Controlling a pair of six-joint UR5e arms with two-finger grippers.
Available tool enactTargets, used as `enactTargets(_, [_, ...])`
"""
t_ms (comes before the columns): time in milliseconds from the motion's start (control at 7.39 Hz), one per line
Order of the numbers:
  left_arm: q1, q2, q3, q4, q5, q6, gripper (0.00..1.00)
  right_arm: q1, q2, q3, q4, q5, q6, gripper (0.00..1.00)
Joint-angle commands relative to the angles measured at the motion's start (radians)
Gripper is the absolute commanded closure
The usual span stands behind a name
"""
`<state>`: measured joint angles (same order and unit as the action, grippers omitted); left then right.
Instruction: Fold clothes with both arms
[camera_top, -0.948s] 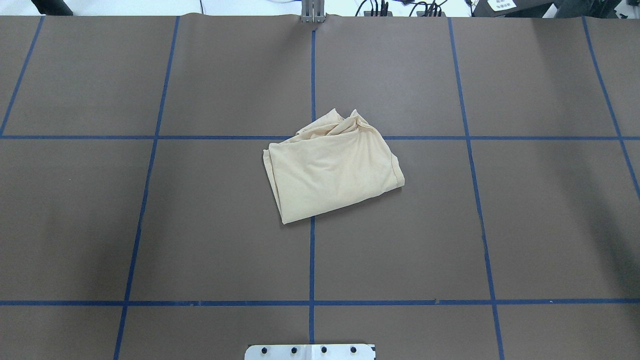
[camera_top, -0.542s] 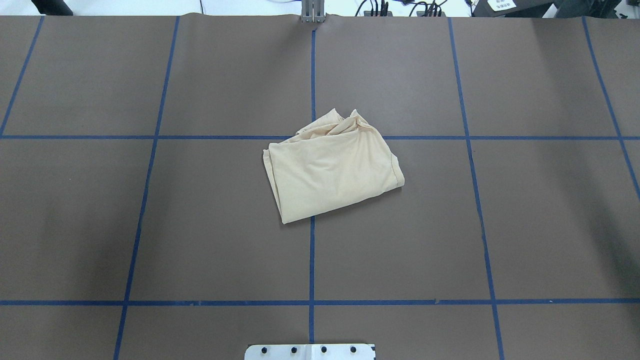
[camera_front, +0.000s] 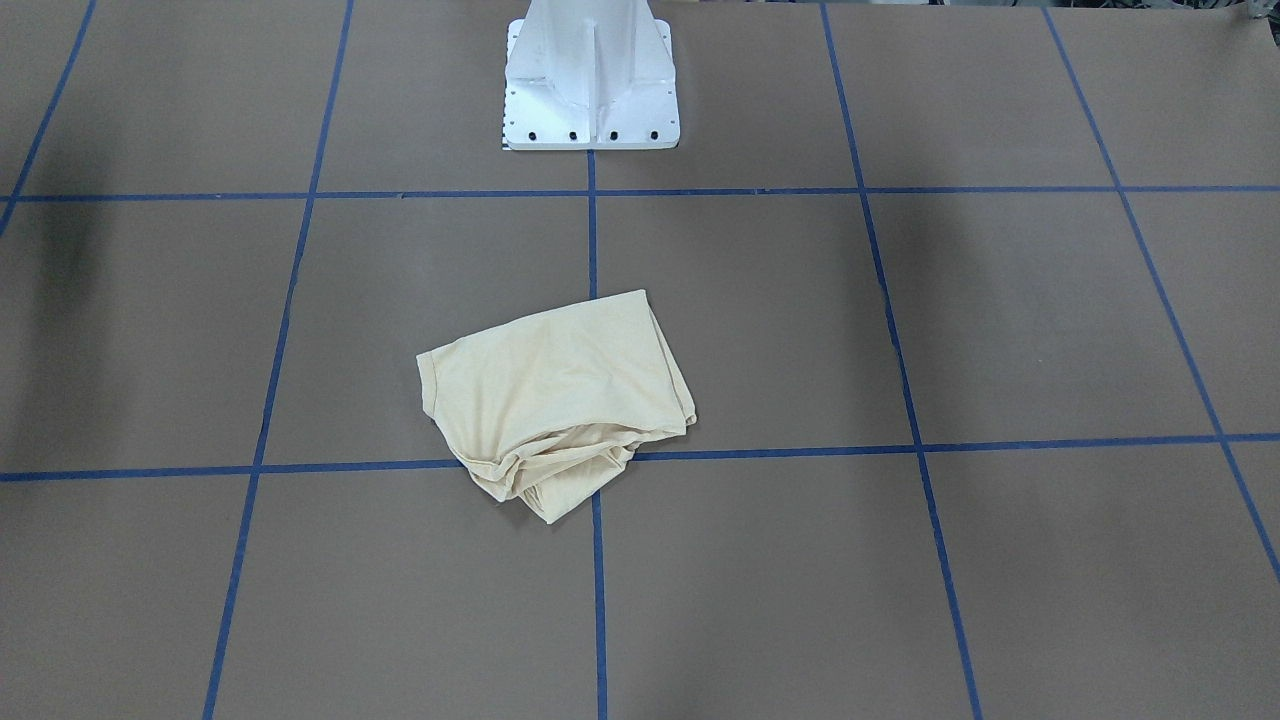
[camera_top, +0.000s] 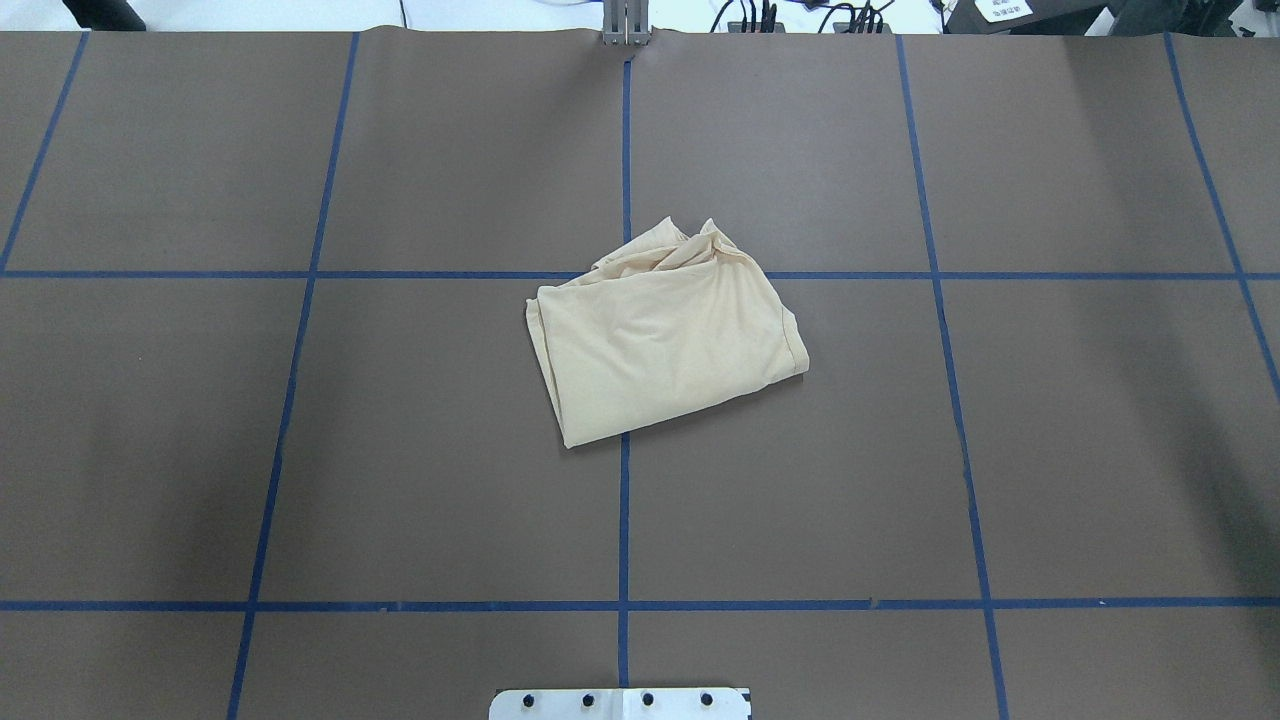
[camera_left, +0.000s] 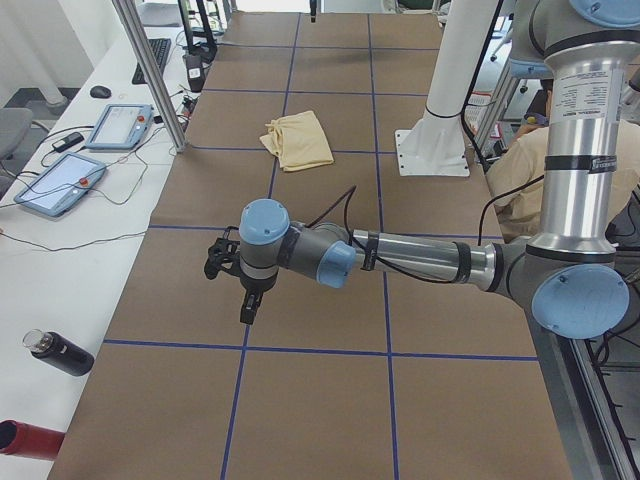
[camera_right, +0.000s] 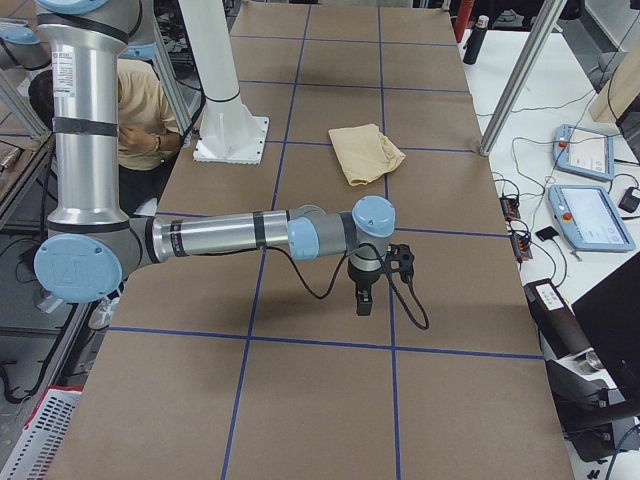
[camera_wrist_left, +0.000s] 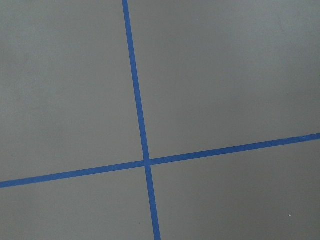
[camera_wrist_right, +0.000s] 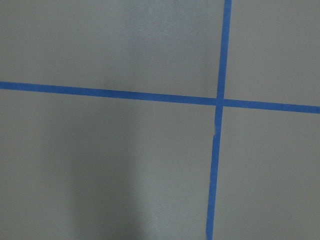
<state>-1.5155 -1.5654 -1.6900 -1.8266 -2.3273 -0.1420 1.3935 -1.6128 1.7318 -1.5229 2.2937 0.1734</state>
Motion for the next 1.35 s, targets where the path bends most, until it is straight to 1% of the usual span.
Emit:
enactTargets(0, [0.0,0.001,-0.004,0.0,-0.003,-0.002,0.0,-0.007,-0.001,0.003,0.001,0.009,0.0,0.0])
enactTargets(542, [0.0,-0.001,-0.011,0.0,-0.004,-0.002,0.0,-0.007,0.001,0.032,0.003,0.015,0.0,0.0])
enactTargets(948, [0.0,-0.001,-0.011,0.001,-0.004,-0.002,0.0,-0.007,0.001,0.037,0.003,0.013,0.0,0.0])
enactTargets(1219, [-0.002,0.011,-0.033,0.001,-0.006,-0.002,0.0,-0.007,-0.001,0.046,0.003,0.015,0.0,0.0])
